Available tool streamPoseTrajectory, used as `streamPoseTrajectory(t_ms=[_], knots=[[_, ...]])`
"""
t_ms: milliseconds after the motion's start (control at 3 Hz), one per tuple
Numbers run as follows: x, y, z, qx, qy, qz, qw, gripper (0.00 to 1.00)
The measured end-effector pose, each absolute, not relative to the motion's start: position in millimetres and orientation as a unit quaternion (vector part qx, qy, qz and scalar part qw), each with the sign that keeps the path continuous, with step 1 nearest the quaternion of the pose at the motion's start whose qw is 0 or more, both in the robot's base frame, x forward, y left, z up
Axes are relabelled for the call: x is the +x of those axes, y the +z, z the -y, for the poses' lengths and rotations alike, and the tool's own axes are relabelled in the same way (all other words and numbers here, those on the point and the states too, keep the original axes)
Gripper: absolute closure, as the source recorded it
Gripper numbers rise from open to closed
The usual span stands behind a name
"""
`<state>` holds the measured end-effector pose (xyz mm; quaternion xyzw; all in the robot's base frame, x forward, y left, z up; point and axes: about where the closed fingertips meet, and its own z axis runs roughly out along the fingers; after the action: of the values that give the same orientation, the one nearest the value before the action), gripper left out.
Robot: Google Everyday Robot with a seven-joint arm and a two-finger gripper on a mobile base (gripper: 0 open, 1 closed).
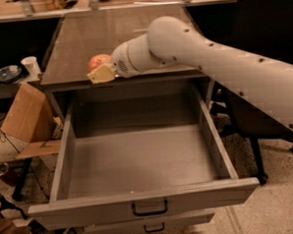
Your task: Place apple into top drawer
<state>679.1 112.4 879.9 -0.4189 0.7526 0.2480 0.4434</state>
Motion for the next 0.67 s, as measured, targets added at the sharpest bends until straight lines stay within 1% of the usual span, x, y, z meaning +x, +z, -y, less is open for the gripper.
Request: streamPoseTrajectory(t_ms=[333,667], knots=[[645,874,-78,-0.425,0.250,-0.768,0.409,1.00],[616,835,-52,-0.437,0.256,-0.801,0.319,1.00]])
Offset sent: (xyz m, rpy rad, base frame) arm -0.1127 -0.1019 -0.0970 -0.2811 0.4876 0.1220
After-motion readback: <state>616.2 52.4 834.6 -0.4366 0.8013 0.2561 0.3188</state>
